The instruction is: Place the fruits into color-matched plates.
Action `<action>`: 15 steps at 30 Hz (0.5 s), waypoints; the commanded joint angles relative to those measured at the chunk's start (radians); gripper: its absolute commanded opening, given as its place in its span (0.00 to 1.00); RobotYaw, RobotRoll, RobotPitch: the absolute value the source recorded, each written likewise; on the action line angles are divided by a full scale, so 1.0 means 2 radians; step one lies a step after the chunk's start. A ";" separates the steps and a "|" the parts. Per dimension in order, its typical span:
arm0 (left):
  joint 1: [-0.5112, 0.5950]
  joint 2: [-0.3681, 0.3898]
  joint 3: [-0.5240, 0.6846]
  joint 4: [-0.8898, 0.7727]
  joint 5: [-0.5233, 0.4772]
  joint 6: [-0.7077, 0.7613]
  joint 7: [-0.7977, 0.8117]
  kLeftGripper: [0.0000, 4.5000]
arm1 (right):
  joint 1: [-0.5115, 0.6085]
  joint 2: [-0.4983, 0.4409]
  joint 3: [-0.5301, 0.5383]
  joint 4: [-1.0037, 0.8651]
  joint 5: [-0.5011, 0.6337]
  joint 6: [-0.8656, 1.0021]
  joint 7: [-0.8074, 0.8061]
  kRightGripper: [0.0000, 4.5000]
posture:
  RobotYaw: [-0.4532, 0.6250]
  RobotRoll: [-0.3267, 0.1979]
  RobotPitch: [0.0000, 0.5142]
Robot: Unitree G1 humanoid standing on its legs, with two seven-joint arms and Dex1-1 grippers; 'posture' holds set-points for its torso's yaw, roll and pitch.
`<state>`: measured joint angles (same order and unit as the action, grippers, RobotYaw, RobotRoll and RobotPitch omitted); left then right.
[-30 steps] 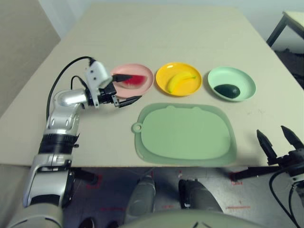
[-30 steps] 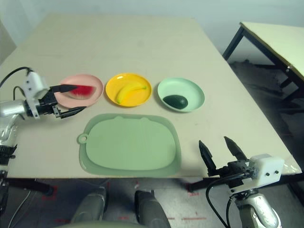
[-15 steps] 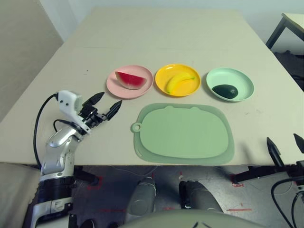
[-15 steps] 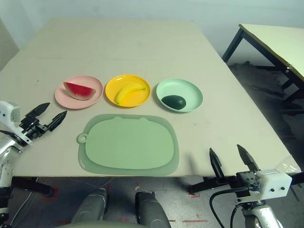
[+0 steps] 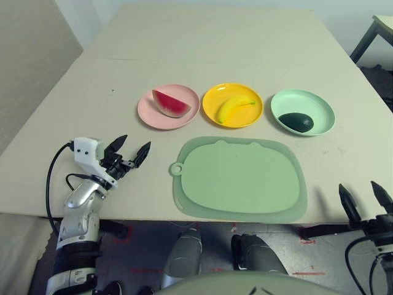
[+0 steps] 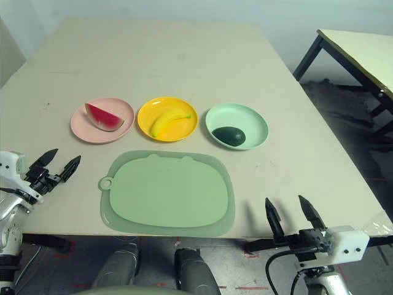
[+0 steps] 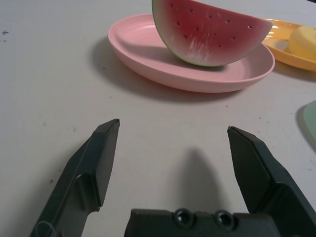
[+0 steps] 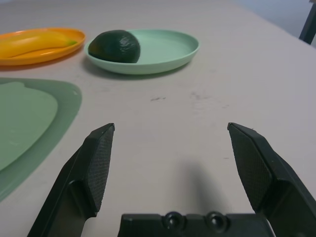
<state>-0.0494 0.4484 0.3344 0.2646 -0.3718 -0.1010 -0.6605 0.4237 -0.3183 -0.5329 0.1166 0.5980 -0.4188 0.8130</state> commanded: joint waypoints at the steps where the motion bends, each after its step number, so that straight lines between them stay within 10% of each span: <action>1: 0.014 -0.003 0.010 0.037 0.005 -0.014 0.007 0.99 | -0.014 -0.019 -0.012 0.048 0.018 -0.050 0.074 1.00 | 0.59 0.62 0.29; 15: 0.063 -0.006 0.026 0.079 -0.006 -0.074 0.019 0.99 | -0.061 -0.024 -0.016 0.101 0.045 -0.051 0.135 1.00 | 0.68 0.62 0.28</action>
<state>0.0278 0.4429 0.3551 0.3595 -0.3866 -0.2665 -0.6334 0.3044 -0.3652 -0.5371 0.3041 0.6609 -0.5482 1.1088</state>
